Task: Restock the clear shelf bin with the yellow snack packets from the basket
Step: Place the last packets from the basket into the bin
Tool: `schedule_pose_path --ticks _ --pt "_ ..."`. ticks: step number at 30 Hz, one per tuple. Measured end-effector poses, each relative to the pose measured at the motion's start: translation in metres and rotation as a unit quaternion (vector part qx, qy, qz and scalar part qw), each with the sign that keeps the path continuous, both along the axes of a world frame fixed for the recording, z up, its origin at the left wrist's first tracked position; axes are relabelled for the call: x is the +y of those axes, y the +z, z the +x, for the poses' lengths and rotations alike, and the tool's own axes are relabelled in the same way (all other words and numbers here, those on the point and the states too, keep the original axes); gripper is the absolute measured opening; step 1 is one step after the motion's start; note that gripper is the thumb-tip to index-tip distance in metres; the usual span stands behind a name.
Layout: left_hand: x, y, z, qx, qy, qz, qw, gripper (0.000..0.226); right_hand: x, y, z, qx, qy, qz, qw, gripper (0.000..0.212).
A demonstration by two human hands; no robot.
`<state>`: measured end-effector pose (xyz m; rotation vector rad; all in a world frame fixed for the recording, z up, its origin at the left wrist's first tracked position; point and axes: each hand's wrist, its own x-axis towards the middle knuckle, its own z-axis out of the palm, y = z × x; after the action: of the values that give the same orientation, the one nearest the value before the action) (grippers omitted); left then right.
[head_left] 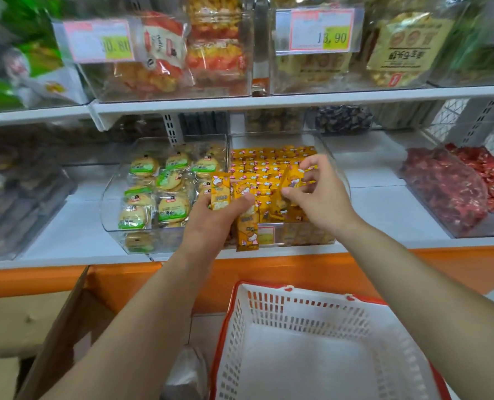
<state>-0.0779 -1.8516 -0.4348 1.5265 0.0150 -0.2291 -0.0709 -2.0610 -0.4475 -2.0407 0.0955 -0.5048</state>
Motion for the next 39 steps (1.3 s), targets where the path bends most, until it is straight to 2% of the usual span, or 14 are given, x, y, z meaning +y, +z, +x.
schedule_pose_path --ticks 3,7,9,12,15,18,21,25,27,28,30,32,35,39 --pt "0.007 0.000 0.001 -0.003 -0.018 0.011 1.000 0.037 0.000 -0.013 0.004 0.021 0.038 -0.147 0.988 0.045" --pt "0.013 0.000 0.002 -0.011 -0.030 0.014 0.999 0.035 -0.007 -0.022 0.006 0.035 0.083 -0.381 0.920 0.041" --pt "0.015 -0.001 0.003 -0.013 -0.030 0.013 0.999 0.035 -0.004 -0.020 0.007 0.055 0.098 -0.435 0.894 0.041" --pt "0.015 0.000 0.003 -0.017 -0.027 0.014 0.999 0.039 0.000 -0.020 0.008 0.079 0.091 -0.416 0.902 0.044" --pt "0.014 -0.001 0.003 -0.022 -0.033 0.006 0.999 0.040 0.001 -0.022 0.009 0.057 0.086 -0.382 0.918 0.021" --pt "0.012 -0.002 0.005 -0.026 -0.031 0.001 0.999 0.039 0.002 -0.018 0.013 0.058 0.089 -0.406 0.908 0.011" --pt "0.011 -0.002 0.006 -0.022 -0.028 0.003 0.999 0.040 0.004 -0.015 0.013 0.072 0.097 -0.457 0.881 0.024" --pt "0.010 -0.005 0.006 -0.005 -0.021 -0.003 1.000 0.041 0.005 -0.011 -0.005 0.122 0.111 -0.447 0.879 0.038" --pt "0.004 -0.008 0.004 0.007 -0.018 -0.003 1.000 0.038 0.003 -0.009 -0.025 0.109 0.096 -0.404 0.903 0.047" --pt "0.000 -0.010 0.003 0.015 -0.020 -0.002 1.000 0.036 0.003 -0.008 -0.037 0.098 0.095 -0.331 0.934 0.045" --pt "-0.009 -0.013 -0.001 0.026 -0.035 -0.002 0.999 0.039 0.007 -0.003 -0.057 0.105 0.125 -0.087 0.983 0.039" --pt "-0.022 -0.016 -0.008 0.031 -0.058 -0.001 0.998 0.056 0.014 0.000 -0.070 0.136 0.161 0.100 0.972 0.050" --pt "-0.045 -0.011 -0.020 0.051 -0.067 0.016 0.996 0.109 0.017 -0.002 -0.079 0.123 0.127 0.114 0.978 0.064" --pt "-0.061 -0.009 -0.023 0.069 -0.076 -0.008 0.995 0.119 0.002 -0.006 -0.080 0.122 0.121 0.166 0.971 0.075"
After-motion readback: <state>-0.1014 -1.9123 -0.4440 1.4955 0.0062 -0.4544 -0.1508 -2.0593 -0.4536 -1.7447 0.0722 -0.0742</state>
